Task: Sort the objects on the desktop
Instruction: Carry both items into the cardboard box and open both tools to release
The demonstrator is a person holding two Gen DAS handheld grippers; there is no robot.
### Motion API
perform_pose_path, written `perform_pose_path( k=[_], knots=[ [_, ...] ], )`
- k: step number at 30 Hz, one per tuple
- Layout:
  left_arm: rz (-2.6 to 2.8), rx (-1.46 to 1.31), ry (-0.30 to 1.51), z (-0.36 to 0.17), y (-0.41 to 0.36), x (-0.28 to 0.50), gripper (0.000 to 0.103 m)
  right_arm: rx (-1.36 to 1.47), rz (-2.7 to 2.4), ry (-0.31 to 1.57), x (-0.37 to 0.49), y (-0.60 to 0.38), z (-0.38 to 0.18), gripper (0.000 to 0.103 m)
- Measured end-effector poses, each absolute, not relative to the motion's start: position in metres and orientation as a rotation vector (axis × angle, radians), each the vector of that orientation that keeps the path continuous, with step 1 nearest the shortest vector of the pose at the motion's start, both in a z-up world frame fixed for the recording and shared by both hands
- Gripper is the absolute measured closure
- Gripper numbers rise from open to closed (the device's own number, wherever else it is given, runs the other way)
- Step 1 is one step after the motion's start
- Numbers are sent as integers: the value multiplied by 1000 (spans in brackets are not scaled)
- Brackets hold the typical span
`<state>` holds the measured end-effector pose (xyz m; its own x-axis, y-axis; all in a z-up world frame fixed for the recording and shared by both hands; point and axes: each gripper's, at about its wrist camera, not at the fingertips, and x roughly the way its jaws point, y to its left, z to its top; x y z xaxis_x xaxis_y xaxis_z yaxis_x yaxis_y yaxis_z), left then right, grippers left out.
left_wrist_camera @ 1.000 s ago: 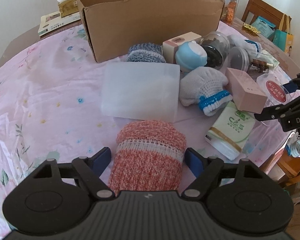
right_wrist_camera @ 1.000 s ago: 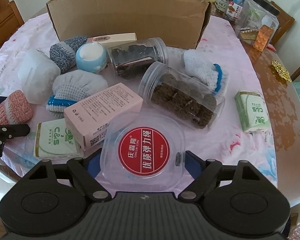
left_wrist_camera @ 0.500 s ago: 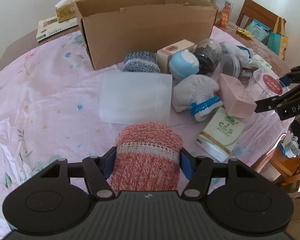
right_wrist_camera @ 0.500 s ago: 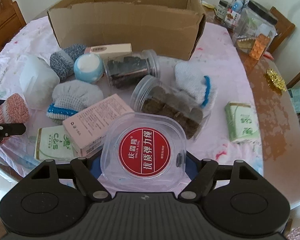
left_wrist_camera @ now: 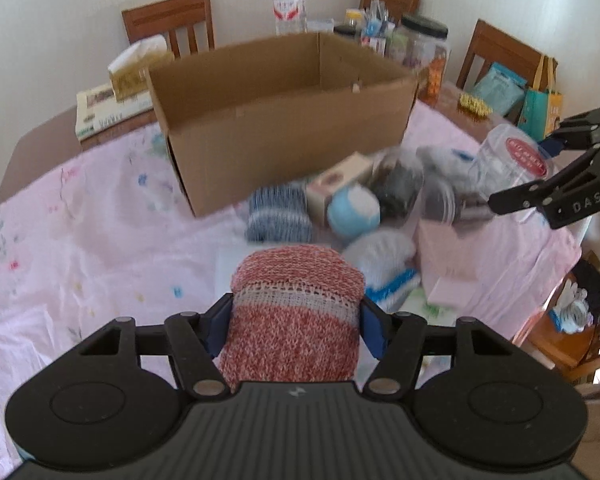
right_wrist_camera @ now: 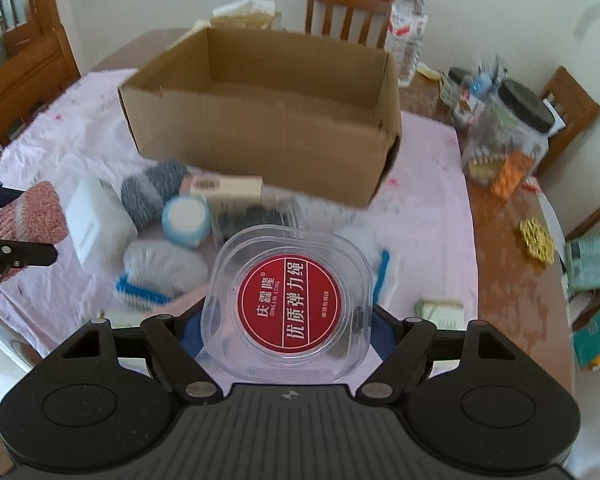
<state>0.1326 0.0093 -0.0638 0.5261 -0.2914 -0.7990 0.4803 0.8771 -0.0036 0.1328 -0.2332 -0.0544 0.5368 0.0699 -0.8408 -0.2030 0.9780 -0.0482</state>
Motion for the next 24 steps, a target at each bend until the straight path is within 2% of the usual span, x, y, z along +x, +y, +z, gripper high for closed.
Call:
perform_pose_path(
  k=[14,24],
  knots=[
    [-425,232,750,-13,-17,194,40,-197,273,878,198,-231,-17,21],
    [-359,222,736,-2,-32,268,39,-229,343,828,271,-223,-3,21]
  ],
)
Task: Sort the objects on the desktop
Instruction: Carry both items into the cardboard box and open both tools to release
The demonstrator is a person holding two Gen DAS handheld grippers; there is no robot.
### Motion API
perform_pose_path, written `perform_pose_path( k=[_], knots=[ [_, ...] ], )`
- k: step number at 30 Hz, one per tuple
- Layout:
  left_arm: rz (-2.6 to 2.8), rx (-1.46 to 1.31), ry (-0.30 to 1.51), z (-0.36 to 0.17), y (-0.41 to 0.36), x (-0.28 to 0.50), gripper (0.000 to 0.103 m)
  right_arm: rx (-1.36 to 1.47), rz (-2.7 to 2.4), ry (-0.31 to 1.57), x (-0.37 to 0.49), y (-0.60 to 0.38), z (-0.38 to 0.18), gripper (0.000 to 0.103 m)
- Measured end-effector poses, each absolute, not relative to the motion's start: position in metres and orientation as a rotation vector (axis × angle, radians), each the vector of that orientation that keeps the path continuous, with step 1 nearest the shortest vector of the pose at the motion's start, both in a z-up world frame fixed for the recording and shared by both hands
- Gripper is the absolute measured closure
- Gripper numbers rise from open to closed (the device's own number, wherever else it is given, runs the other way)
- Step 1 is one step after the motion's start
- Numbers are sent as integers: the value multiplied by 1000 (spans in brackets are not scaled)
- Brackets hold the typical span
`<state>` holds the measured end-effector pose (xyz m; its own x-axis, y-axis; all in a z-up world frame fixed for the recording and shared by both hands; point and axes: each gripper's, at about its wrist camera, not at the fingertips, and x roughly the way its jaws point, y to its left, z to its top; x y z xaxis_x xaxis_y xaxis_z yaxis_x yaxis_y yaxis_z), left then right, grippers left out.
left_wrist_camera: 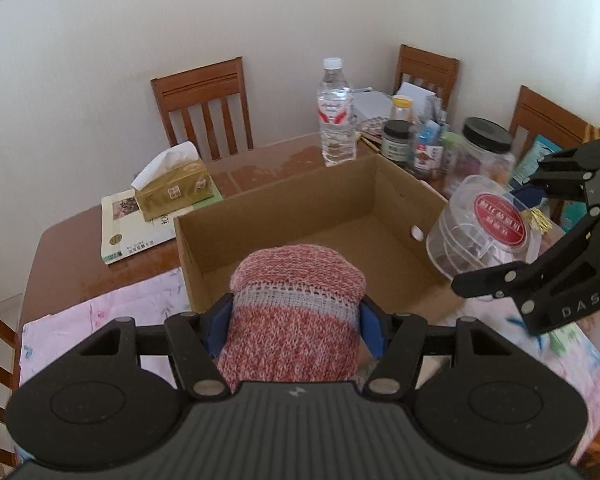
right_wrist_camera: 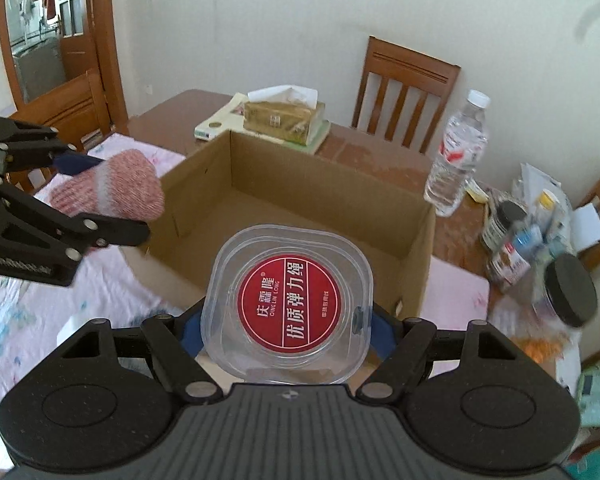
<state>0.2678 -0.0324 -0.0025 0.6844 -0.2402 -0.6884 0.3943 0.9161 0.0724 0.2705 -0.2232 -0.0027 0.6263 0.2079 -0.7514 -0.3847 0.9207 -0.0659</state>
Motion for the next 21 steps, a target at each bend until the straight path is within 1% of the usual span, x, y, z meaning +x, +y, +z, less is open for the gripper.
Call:
perform_pose_path(
  k=[9,21],
  knots=[
    [-309,194,802,-26,-40,322,39,-200,364,909,338,-222,-28,21],
    [-270,188,890,-60,-48,362,39,-204,381,1016,383,-213,-65,21]
  ],
)
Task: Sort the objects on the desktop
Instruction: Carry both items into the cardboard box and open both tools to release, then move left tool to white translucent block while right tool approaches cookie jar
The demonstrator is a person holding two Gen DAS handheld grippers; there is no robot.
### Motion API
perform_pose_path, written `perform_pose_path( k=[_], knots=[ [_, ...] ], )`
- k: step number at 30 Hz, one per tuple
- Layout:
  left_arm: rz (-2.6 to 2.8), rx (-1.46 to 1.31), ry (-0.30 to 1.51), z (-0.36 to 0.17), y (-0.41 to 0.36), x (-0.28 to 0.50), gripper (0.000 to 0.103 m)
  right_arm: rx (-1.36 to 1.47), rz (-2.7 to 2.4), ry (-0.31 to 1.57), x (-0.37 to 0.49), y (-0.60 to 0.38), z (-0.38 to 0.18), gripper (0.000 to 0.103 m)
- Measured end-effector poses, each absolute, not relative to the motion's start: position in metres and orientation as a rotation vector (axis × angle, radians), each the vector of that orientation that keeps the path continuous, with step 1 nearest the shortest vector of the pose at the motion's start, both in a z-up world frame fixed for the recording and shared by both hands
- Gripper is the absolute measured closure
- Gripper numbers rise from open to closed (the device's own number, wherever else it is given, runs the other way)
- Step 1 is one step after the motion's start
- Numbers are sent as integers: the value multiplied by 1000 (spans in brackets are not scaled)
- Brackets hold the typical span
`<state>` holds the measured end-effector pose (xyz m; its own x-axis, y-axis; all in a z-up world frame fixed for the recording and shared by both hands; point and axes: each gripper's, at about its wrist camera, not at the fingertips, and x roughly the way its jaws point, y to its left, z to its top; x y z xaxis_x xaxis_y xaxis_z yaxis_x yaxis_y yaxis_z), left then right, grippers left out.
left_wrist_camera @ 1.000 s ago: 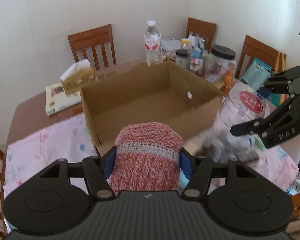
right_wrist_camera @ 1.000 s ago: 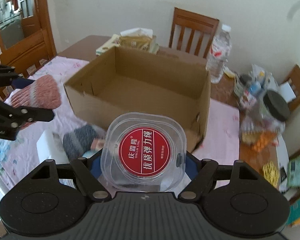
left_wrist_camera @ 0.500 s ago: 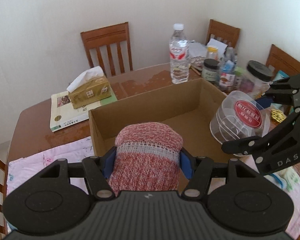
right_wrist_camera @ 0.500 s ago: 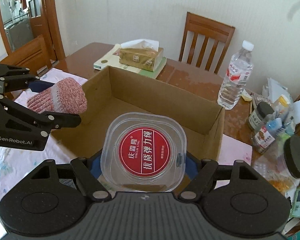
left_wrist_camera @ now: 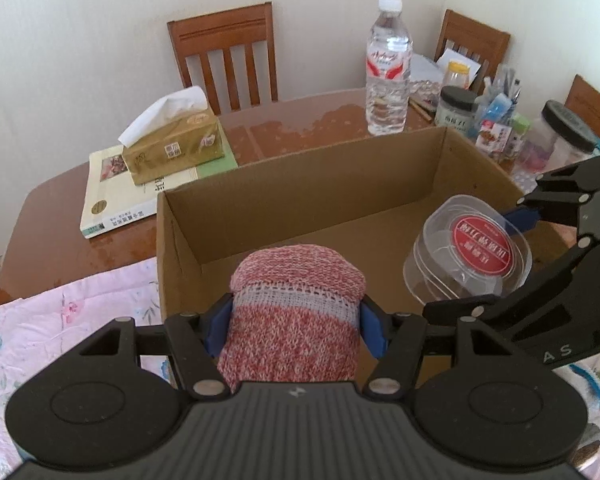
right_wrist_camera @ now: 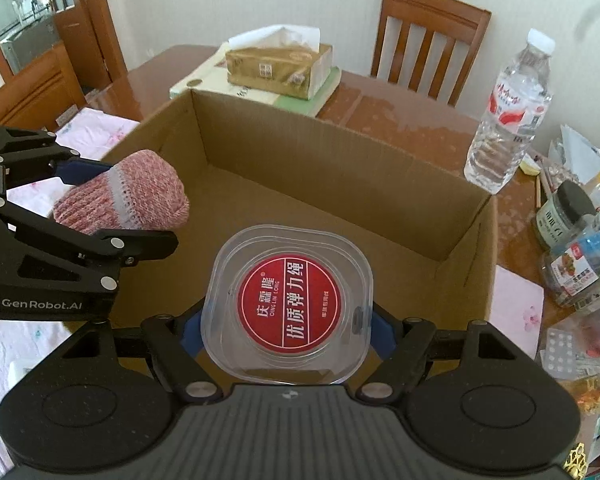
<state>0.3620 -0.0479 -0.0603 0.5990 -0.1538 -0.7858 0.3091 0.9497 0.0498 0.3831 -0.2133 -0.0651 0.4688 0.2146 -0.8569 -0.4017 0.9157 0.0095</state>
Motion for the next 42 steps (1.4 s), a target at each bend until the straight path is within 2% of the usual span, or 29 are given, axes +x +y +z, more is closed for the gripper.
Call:
perform_pose_path(
  k=[5,7,9,13,15,29,42],
  knots=[
    [-256,180,900,-65,-46,369,35,-185,379,1019,389,-215,-68,19],
    [-247,177,897,-64,-45,370,29,-176,370,1013,391,-217,-66,15],
    [-232,185,883,-61,-44,371,19,-169,359,1003,391,-220,-62,12],
    [-232,185,857,-51,-41,367,16,-155,345,982,388,-226,-52,8],
    [-233,195,839,-45,-40,363,14,-152,336,968,384,-227,-48,3],
    [-275,242,784,-15,-33,306,10,-170,324,923,325,-222,-21,0],
    [-310,265,779,-25,-21,229,8,-182,304,909,252,-221,-23,0]
  ],
)
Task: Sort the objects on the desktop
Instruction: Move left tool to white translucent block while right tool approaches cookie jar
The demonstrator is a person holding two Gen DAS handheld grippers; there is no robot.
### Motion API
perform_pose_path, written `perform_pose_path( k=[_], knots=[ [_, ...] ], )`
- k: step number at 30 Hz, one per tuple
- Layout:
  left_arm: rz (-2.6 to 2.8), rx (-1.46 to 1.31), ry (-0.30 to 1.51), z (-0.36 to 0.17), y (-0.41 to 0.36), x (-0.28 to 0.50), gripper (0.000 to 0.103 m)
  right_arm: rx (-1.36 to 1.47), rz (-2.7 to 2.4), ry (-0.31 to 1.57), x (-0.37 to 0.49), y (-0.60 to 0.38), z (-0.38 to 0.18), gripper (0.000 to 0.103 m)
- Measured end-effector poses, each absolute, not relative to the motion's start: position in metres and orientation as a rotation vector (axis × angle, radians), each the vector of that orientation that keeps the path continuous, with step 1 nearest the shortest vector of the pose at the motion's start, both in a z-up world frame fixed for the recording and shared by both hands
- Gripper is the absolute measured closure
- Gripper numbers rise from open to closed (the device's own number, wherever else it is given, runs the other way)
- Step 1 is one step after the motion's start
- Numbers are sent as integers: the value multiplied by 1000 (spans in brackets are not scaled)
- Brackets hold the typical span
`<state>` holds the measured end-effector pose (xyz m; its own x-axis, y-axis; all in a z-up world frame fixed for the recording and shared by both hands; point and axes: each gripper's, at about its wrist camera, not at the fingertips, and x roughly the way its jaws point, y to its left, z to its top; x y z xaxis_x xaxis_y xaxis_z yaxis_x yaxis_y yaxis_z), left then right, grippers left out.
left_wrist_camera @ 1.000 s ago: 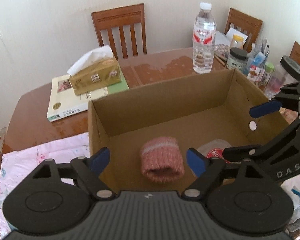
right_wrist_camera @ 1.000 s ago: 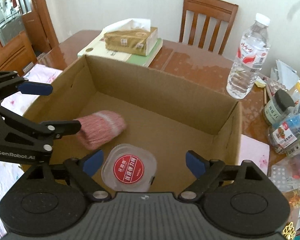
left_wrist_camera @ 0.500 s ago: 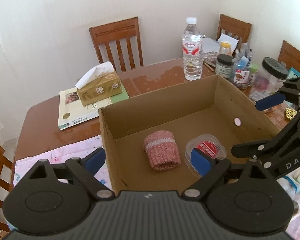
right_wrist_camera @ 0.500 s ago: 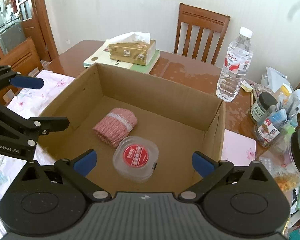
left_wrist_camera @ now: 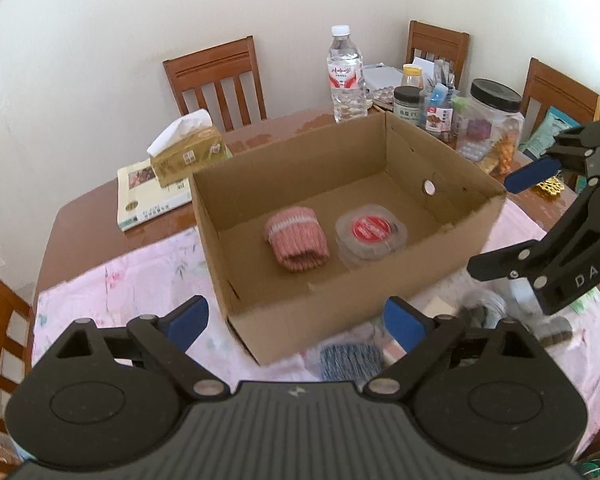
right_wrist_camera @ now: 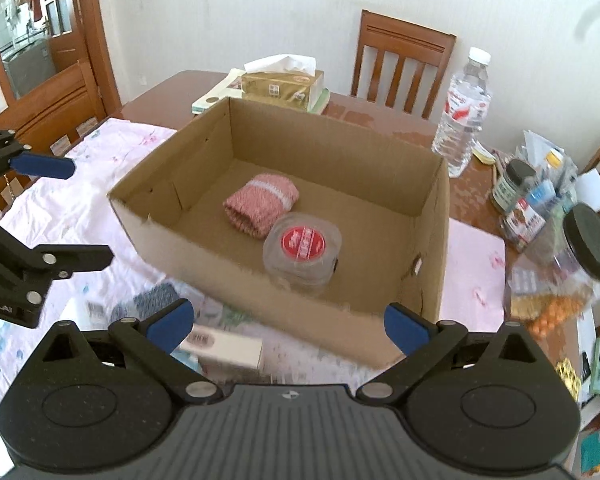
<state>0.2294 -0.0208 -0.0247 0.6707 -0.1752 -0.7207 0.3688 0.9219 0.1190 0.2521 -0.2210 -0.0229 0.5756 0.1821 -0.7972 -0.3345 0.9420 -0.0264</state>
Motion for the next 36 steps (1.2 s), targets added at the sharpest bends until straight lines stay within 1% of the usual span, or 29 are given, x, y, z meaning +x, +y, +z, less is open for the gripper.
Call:
perform_pose_path(
  k=[19,27,36],
  knots=[
    [-322,231,804,-61,-15,168,5,-141,199,922,169,-227,-54,0],
    [-288,218,829,-74,-13,161,5,-146,202,931,159,-231,-63,0],
    [-289,236,868,-85,-14,158,5,-62,189,945,157,-243,-68,0]
  ],
)
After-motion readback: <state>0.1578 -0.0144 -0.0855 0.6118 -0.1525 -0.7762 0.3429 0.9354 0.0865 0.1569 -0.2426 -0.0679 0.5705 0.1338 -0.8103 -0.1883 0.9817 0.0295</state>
